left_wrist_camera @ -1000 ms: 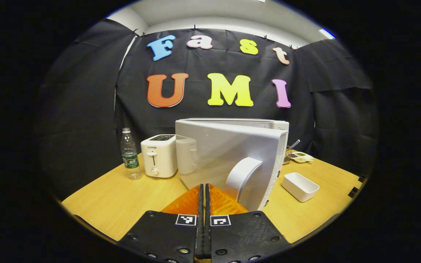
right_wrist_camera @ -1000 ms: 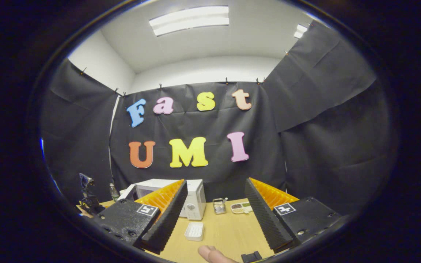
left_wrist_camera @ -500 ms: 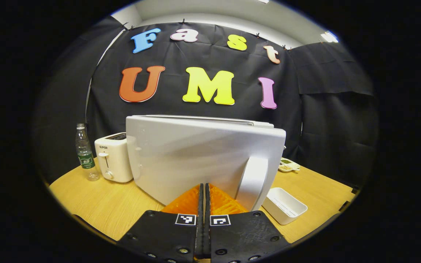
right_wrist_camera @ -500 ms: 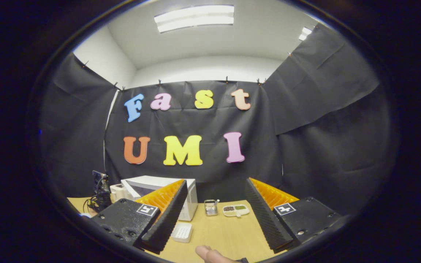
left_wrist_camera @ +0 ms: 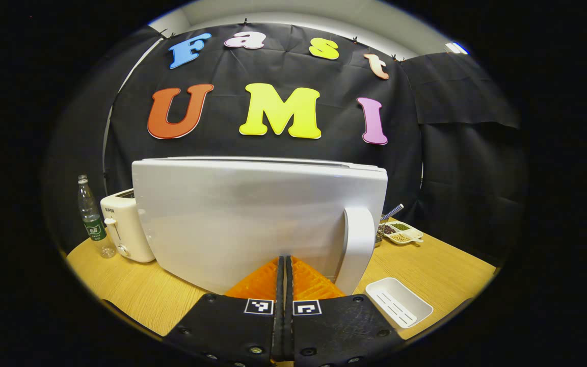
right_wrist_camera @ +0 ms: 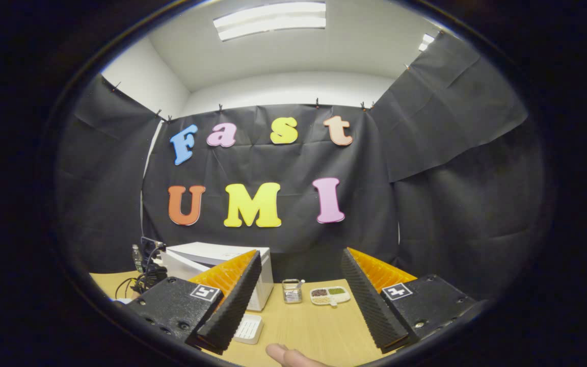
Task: Open the microwave oven with the left hand, put the food in, and close the microwave oven.
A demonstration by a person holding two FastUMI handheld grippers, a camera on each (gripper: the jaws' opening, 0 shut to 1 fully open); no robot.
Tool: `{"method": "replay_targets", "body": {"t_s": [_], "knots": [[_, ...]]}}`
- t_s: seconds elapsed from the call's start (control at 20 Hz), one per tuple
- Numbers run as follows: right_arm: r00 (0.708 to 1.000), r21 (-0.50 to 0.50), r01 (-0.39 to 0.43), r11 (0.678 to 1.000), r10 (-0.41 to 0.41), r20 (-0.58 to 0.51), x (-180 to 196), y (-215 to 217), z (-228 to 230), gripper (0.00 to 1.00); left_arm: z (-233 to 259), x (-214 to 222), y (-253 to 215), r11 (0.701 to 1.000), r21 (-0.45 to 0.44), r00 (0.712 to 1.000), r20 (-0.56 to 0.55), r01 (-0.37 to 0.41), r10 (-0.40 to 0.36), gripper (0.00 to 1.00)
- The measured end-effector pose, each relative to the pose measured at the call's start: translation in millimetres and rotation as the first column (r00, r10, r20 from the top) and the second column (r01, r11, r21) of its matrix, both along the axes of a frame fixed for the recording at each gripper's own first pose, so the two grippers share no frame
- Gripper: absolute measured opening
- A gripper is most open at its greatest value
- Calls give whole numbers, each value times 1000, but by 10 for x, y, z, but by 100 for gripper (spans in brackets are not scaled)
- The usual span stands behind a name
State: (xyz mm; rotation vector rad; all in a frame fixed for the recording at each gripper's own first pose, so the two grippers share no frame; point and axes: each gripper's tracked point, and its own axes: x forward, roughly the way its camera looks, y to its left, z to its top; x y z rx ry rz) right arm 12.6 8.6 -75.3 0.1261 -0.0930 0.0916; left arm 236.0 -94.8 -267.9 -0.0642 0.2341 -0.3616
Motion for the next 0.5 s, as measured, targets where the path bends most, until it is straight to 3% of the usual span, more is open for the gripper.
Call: {"method": "replay_targets", "body": {"t_s": [0.15,0.2,0.25,0.3,0.35,0.5], "knots": [[1000,1,-11,1000,11,4,169,25,-37,90,-14,193,-118,1000,-2,1000,-6,-3,3,0],[1000,3,-18,1000,18,3,213,40,-56,100,-25,250,-150,1000,-4,1000,-7,-5,5,0],[1000,5,-24,1000,24,1,280,59,-67,100,-23,338,-194,1000,-8,1000,-11,-9,9,0],[1000,7,-29,1000,29,-2,320,60,-96,90,-32,406,-225,1000,-12,1000,-13,-14,14,0],[999,7,-35,999,35,0,362,69,-124,100,-46,480,-240,1000,-18,1000,-18,-22,22,0],[999,16,-36,999,36,3,502,46,-189,100,-84,655,-300,998,-26,997,-47,-59,57,0]]}}
